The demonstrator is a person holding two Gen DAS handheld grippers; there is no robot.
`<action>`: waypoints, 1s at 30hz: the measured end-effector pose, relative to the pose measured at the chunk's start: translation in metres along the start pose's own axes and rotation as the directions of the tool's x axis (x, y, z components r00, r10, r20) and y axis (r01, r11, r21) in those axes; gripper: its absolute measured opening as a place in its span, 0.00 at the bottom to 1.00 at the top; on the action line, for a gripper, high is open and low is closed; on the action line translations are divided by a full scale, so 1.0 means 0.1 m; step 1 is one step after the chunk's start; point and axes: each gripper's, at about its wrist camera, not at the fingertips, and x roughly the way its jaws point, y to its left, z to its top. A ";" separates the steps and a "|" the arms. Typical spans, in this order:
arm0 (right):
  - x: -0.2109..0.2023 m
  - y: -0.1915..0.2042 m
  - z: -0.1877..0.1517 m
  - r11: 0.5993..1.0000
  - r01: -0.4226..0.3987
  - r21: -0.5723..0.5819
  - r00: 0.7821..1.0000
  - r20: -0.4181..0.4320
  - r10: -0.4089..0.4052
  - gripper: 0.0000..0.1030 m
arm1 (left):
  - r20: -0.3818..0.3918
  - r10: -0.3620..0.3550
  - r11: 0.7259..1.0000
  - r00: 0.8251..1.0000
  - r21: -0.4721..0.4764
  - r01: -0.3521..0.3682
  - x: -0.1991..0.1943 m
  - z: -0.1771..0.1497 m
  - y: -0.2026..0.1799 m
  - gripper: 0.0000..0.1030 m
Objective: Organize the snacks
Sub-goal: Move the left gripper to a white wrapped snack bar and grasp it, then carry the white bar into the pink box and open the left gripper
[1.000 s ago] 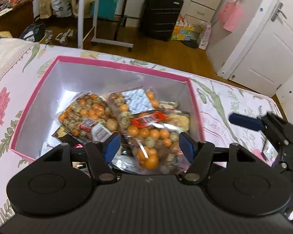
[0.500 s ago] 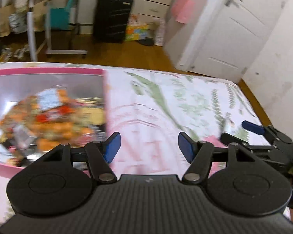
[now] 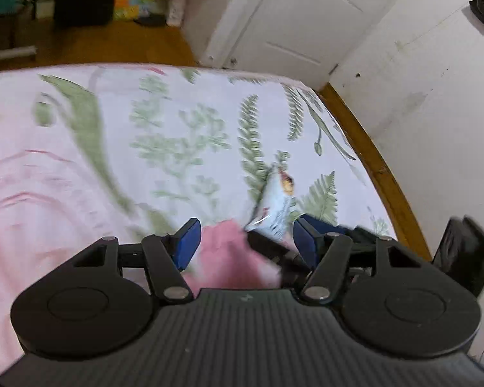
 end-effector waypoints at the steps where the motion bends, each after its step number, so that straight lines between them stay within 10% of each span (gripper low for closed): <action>1: 0.03 -0.03 -0.01 1.000 -0.005 0.007 1.000 0.006 0.005 0.81 | -0.007 -0.008 1.000 1.000 0.017 0.008 0.13 0.04 -0.05 0.60; 13: 0.25 -0.21 -0.04 0.994 -0.028 -0.105 1.000 0.009 0.029 0.58 | -0.128 -0.096 0.995 0.987 -0.036 0.092 0.97 0.17 0.01 0.33; 30: -0.25 0.31 -0.09 0.984 -0.161 -0.076 0.986 -0.044 0.158 0.44 | -0.153 -0.112 0.990 0.982 -0.107 0.096 0.09 -0.04 0.09 0.30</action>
